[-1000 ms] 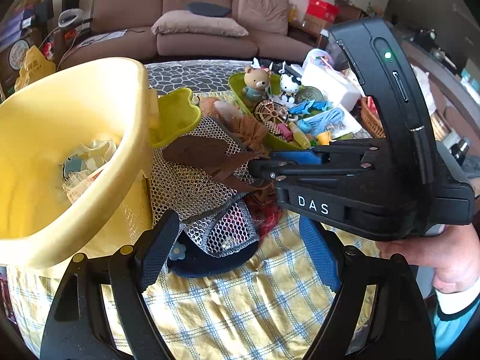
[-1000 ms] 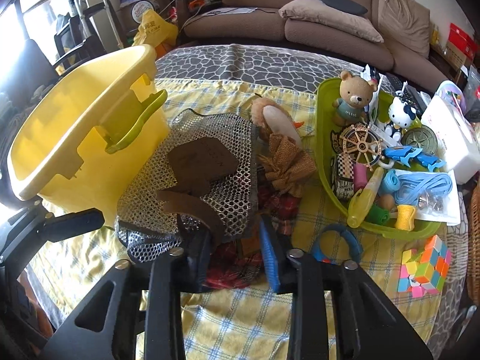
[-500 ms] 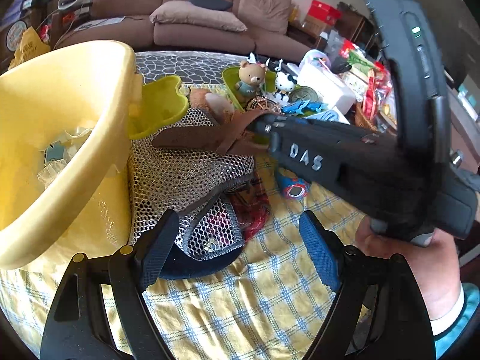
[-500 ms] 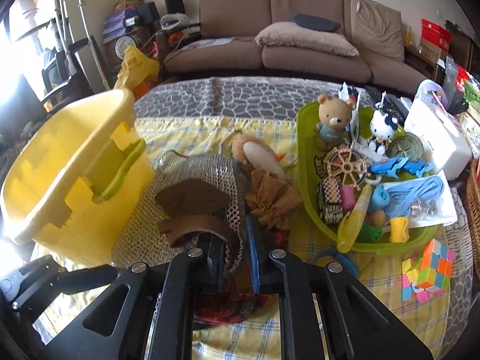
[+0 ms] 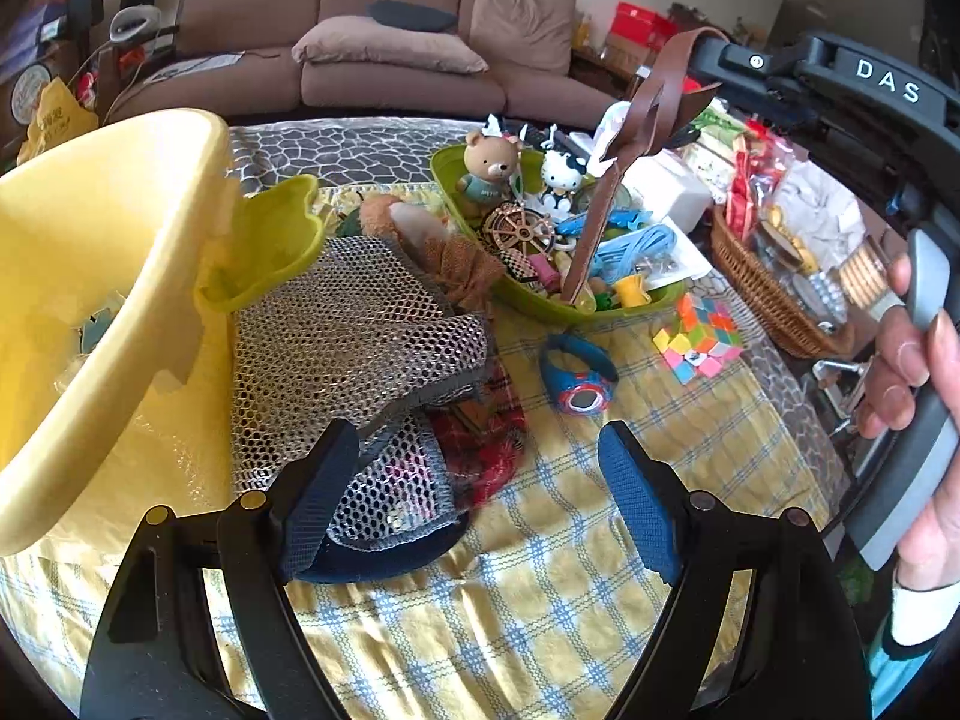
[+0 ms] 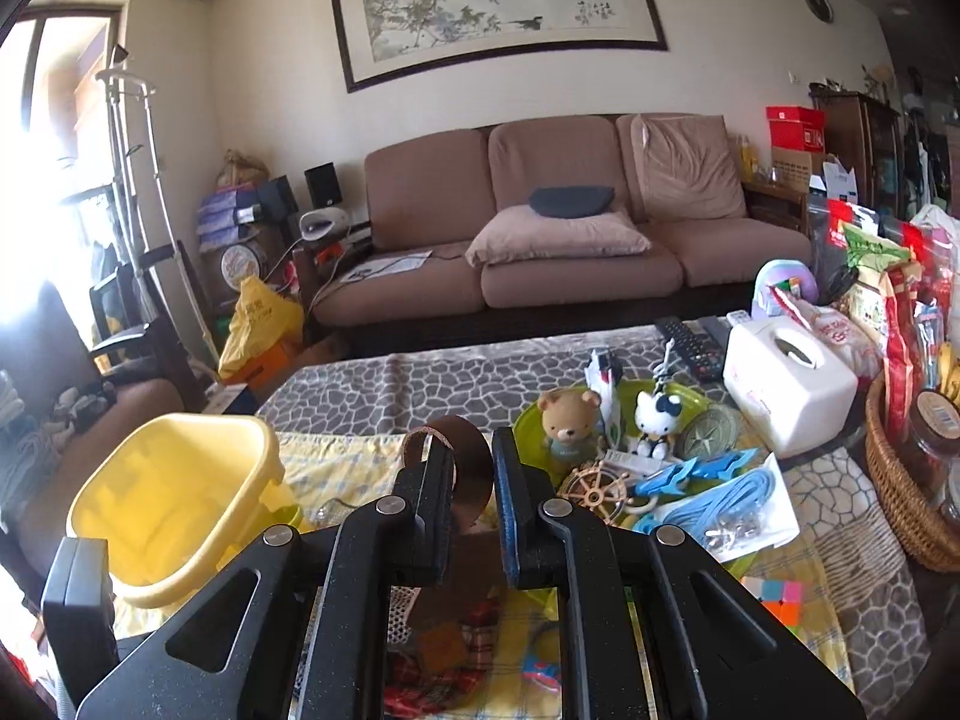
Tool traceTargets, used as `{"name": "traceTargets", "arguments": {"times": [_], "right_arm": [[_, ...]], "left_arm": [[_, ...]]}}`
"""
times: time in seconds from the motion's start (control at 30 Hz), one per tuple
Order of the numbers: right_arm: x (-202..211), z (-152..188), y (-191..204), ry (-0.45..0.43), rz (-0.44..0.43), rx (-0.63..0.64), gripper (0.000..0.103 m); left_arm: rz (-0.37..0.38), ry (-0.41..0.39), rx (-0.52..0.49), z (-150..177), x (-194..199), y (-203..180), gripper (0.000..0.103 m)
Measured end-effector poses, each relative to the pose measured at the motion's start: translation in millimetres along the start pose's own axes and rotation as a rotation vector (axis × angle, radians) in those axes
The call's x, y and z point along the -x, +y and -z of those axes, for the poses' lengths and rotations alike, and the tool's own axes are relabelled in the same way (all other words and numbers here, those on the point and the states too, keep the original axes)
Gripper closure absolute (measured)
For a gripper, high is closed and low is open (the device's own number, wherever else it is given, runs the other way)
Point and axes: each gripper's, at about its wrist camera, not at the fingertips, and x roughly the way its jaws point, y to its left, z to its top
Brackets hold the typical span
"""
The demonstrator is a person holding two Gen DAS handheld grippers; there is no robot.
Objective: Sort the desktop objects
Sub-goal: 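Grasp the blue digital watch with the left tool while the right holds the strap up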
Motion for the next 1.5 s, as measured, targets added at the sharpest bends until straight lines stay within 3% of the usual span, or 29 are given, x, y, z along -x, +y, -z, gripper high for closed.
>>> {"name": "traceTargets", "arguments": {"times": [0.37, 0.8, 0.87, 0.93, 1.23, 1.5], "right_arm": [[44.1, -18.2, -69.9, -0.1, 0.043, -0.141, 0.091], [65.3, -22.5, -111.8, -0.125, 0.008, -0.228, 0.091], [66.2, -22.4, -116.7, -0.123, 0.002, -0.238, 0.091], [66.7, -21.9, -120.2, -0.119, -0.001, -0.24, 0.091], [62.8, -20.1, -125.4, -0.091, -0.006, -0.249, 0.091], [57.9, -25.6, -104.9, -0.084, -0.041, -0.224, 0.091]], "left_arm": [[0.044, 0.008, -0.119, -8.2, -53.1, -69.6, 0.023], [-0.059, 0.115, -0.15, -8.8, -128.2, -93.5, 0.023], [-0.097, 0.131, -0.167, -5.7, -140.2, -92.9, 0.029], [-0.127, 0.14, -0.18, -4.1, -149.3, -92.0, 0.046], [-0.083, 0.112, -0.148, -4.9, -143.2, -83.9, 0.052], [-0.008, 0.017, -0.139, -19.0, -77.3, -86.8, 0.052]]}}
